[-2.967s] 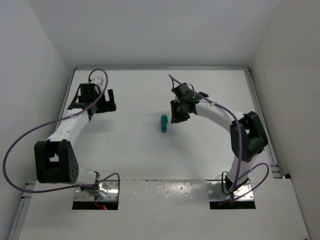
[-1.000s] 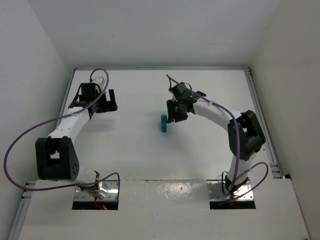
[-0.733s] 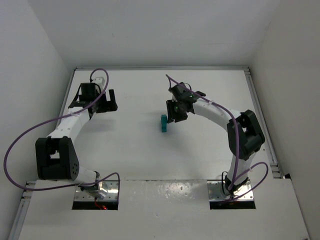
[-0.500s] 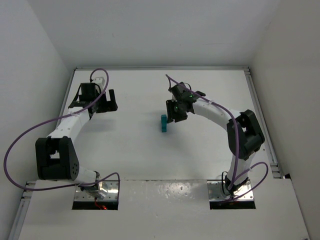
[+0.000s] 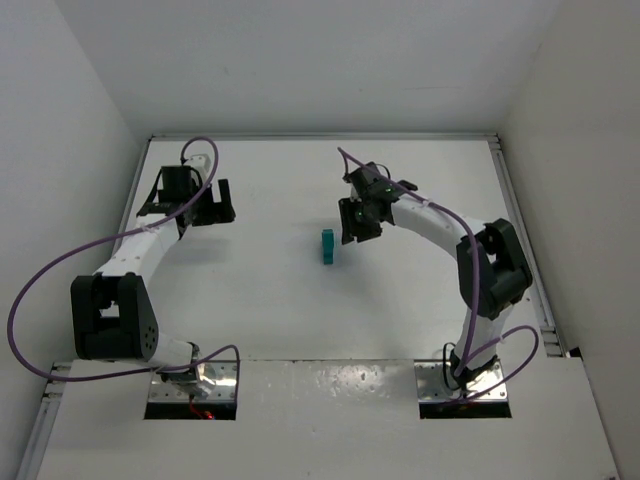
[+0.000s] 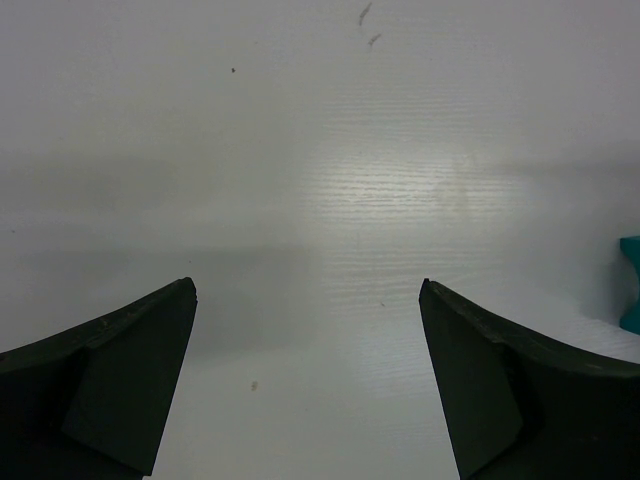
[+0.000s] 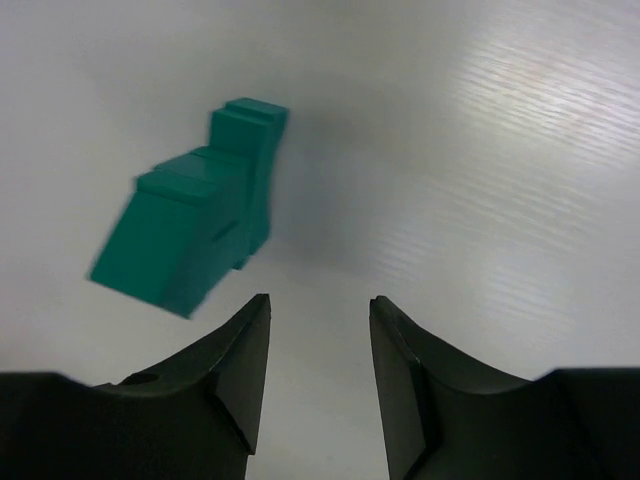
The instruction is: Build the wood block tower
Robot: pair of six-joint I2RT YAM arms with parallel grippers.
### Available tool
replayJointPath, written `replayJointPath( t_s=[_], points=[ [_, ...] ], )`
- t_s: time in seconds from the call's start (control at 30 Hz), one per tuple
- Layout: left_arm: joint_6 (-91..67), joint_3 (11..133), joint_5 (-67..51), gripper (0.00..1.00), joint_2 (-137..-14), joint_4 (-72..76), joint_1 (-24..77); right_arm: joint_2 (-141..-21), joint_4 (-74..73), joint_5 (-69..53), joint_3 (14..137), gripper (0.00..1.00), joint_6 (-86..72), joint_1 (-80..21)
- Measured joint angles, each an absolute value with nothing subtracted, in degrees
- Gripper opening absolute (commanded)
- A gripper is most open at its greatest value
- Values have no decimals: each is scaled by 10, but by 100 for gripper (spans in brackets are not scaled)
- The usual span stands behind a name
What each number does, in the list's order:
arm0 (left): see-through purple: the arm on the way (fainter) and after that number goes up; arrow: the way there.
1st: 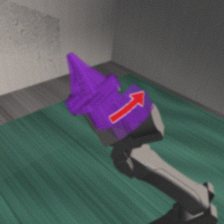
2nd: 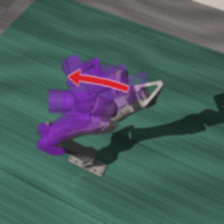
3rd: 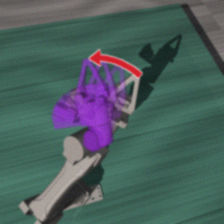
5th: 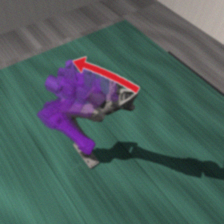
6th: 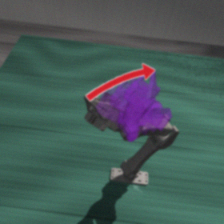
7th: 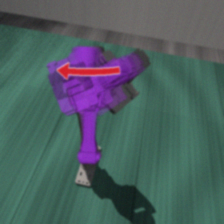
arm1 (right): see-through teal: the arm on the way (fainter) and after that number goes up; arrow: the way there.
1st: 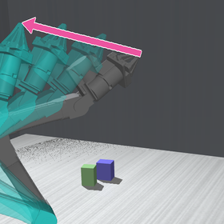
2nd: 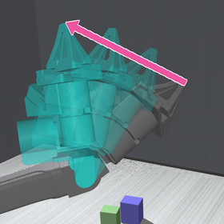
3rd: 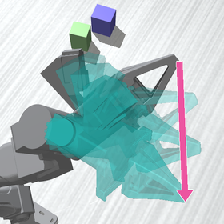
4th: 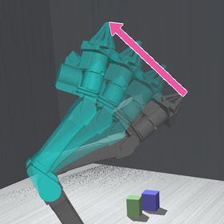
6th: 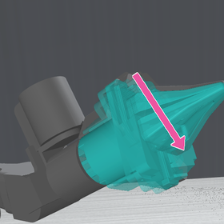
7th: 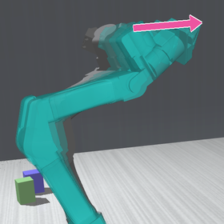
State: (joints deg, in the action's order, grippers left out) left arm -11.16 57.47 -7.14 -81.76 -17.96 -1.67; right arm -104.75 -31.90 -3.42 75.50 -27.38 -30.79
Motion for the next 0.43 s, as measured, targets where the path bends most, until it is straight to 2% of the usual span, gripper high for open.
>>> replayJointPath(
  t_s=[0.03,0.07,0.17,0.27,0.43],
  points=[
    [-109,575,-71,100,-818,-180,-17,-1045,-319,-34,750,49,-267,-299],
    [-106,575,-71,100,-818,-180,-17,-1042,-319,-36,744,66,-257,-287],
    [-98,575,-71,100,-818,-180,-17,-1026,-321,-50,718,86,-220,-237],
    [-93,575,-65,100,-818,-180,-17,-1010,-329,-71,701,98,-166,-175],
    [-90,575,-44,100,-818,-181,-17,-974,-330,-97,670,100,-76,-103]
  ],
)
